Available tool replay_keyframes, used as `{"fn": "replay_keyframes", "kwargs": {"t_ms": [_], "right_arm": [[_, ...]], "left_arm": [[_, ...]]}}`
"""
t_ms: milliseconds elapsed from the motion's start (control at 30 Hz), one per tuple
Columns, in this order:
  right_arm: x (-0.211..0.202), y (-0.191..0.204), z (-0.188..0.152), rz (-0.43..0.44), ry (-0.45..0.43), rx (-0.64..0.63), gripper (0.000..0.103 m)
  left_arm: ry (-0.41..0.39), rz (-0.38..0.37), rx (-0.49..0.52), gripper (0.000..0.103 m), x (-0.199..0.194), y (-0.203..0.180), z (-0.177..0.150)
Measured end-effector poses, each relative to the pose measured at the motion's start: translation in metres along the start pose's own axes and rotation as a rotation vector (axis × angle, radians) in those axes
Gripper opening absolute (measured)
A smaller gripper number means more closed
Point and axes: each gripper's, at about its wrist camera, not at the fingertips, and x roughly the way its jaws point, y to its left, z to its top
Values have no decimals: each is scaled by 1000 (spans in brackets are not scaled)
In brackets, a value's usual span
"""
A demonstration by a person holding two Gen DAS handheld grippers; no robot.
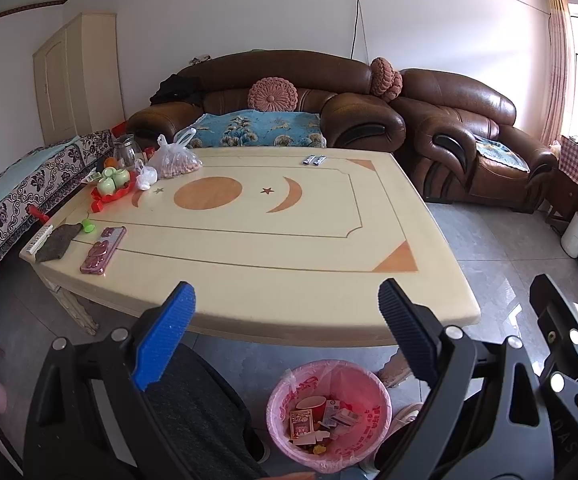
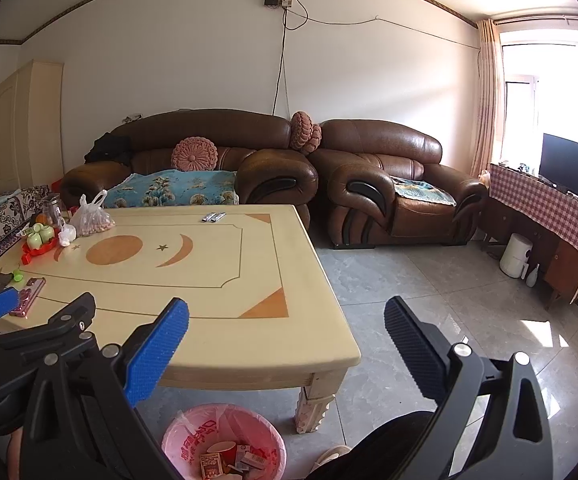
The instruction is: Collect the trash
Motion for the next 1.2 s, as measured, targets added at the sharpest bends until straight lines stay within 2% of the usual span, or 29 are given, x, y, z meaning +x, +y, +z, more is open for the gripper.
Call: {"fn": "replay_keyframes", "kwargs": {"t_ms": [1200], "right_arm": [[0, 4, 4, 2, -6, -17, 96]], "left_arm": [[5, 4, 3, 90, 2, 4, 0]]}}
